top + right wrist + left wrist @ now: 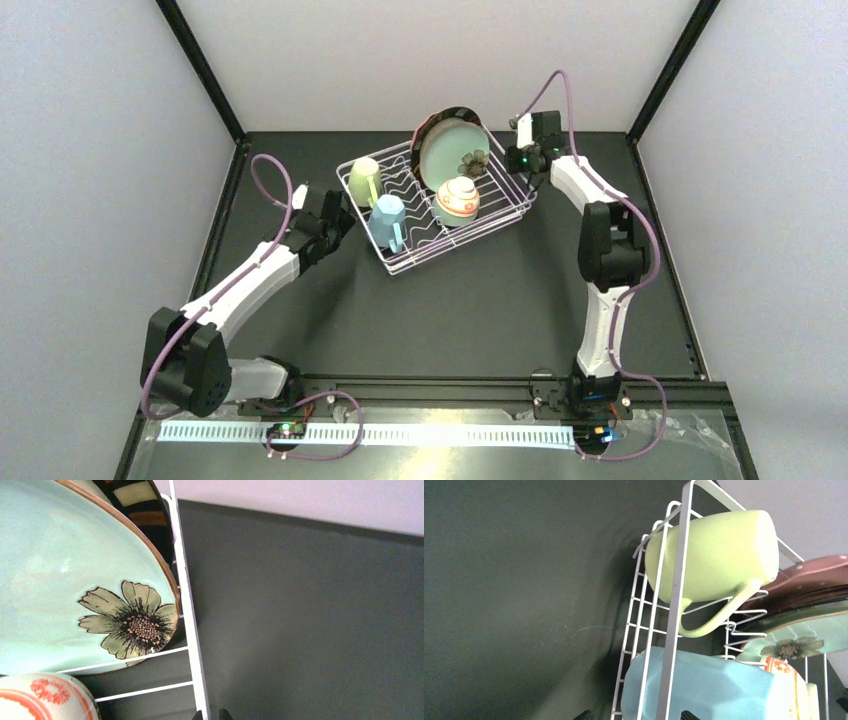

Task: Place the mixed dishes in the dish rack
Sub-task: Adjust the dish rack at the center of the board.

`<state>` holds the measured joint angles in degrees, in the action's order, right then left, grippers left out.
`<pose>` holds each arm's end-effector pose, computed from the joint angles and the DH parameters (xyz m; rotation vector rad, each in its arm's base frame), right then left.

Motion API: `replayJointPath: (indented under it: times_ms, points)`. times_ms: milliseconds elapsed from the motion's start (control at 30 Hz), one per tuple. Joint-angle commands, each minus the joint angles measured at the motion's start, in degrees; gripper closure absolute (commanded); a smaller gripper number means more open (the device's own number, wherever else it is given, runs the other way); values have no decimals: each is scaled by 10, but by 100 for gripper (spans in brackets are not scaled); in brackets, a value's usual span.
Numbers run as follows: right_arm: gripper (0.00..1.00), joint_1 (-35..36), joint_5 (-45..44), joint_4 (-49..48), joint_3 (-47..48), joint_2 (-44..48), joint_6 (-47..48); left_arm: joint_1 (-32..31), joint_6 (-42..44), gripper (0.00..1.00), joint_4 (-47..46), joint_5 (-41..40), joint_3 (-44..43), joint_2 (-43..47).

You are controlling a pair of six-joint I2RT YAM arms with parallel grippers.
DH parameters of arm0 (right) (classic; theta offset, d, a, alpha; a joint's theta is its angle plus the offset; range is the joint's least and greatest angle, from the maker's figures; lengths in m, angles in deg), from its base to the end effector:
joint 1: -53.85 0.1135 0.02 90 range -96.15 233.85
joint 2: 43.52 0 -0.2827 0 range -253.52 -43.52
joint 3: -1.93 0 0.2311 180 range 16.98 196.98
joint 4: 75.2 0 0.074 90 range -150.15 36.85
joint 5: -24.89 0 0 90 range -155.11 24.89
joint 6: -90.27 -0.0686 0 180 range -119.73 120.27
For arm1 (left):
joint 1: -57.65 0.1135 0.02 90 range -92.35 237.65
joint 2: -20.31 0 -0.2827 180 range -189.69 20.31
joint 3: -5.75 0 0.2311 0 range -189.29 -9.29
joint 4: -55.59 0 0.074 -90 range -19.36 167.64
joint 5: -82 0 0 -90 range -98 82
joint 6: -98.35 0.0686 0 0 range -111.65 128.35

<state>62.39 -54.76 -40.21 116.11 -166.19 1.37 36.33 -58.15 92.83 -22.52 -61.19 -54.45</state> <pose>0.4964 0.0870 0.2200 -0.2860 2.3128 0.2754 0.2613 -0.0835 0.2554 -1.0256 2.1400 -0.4623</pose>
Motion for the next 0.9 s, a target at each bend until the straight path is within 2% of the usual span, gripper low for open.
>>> replayJointPath:
  times_ms: [0,433,867]
  points:
    - [99,-12,-89,54,-106,55,-85,9,14,1,18,-8,9,31]
    - [100,24,-140,48,-316,242,-161,10,-5,1,27,-46,55,91]
    - [100,28,-156,64,-382,325,-181,10,16,1,34,-67,48,102]
